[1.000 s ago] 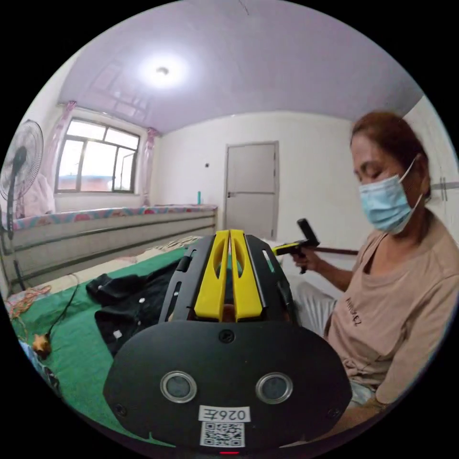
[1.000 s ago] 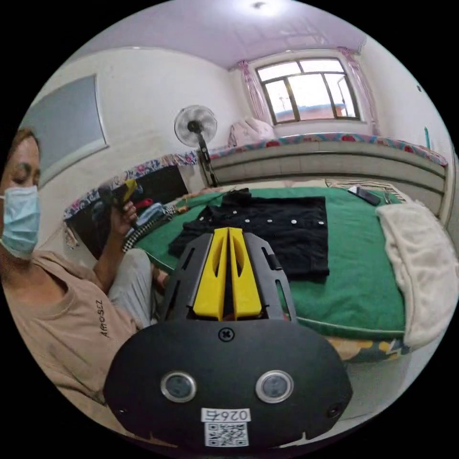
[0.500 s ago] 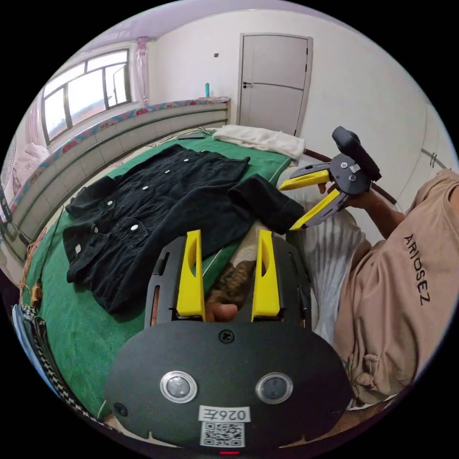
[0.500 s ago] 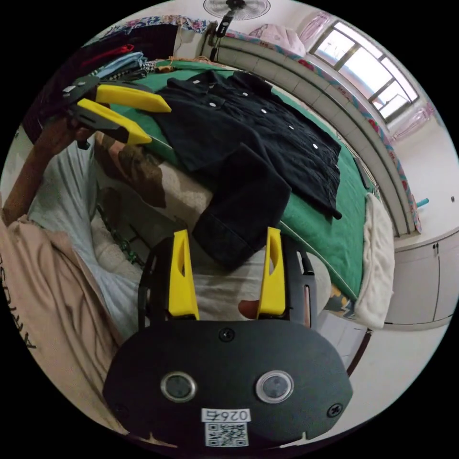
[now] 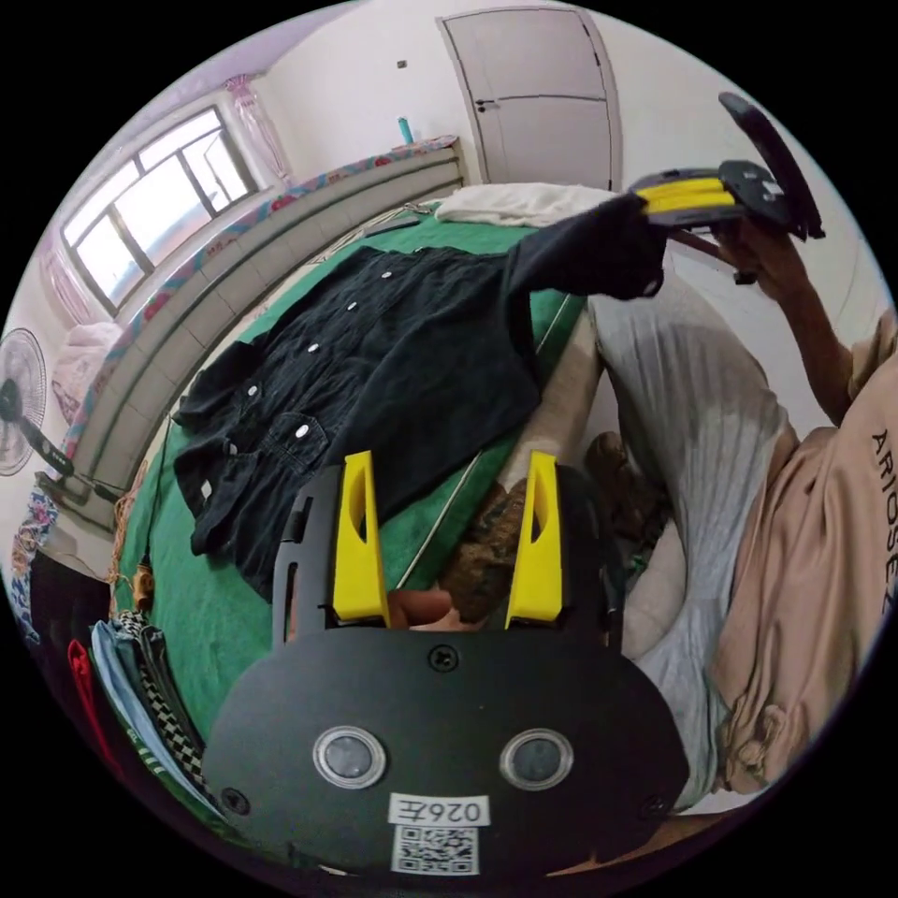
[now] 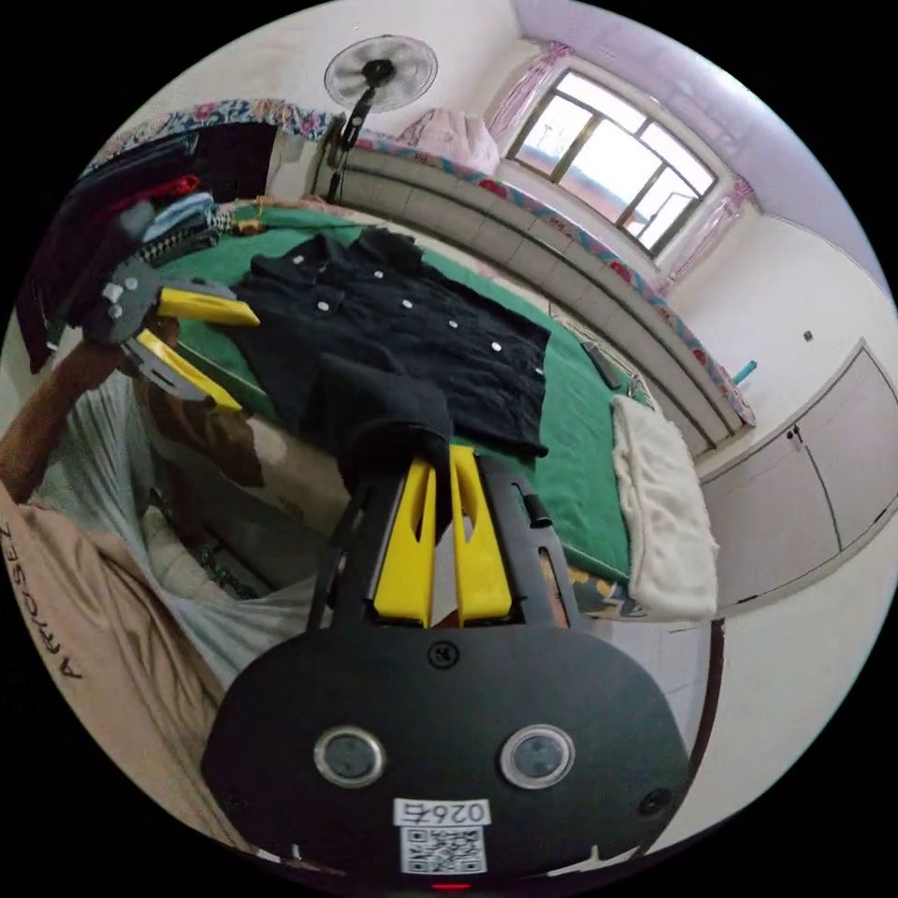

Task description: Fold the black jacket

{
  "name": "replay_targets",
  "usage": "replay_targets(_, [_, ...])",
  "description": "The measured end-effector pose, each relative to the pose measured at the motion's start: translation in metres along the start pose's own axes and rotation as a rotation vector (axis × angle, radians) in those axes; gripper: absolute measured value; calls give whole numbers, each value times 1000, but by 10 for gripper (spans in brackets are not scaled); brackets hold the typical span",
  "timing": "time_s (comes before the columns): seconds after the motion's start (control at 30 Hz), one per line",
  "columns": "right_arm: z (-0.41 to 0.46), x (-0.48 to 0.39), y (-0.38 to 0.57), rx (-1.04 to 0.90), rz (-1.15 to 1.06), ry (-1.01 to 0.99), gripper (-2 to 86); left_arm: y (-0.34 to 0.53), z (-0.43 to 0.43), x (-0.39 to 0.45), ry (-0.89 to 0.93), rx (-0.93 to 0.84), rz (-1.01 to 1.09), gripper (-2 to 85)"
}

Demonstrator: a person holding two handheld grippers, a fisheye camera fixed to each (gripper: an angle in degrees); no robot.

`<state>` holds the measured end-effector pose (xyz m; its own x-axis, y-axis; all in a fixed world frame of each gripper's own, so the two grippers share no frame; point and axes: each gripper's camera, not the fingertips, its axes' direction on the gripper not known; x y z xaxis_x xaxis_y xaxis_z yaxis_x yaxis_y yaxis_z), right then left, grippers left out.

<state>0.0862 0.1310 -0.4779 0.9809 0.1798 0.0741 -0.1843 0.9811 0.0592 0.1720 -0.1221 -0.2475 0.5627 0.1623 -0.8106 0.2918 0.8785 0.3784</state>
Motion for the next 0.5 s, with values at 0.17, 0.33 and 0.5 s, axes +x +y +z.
replay_targets(0.17, [-11,31,-47,137,10,-9,-14,-31,25,-21,-51,-106,87,169])
replay_targets(0.33, [34,71,-119,140,54,-68,-13,-52,24,-60,-227,-134,223,10])
replay_targets(0.5, [171,108,-230,-23,135,-170,25,-74,12,-176,-5,-34,33,22])
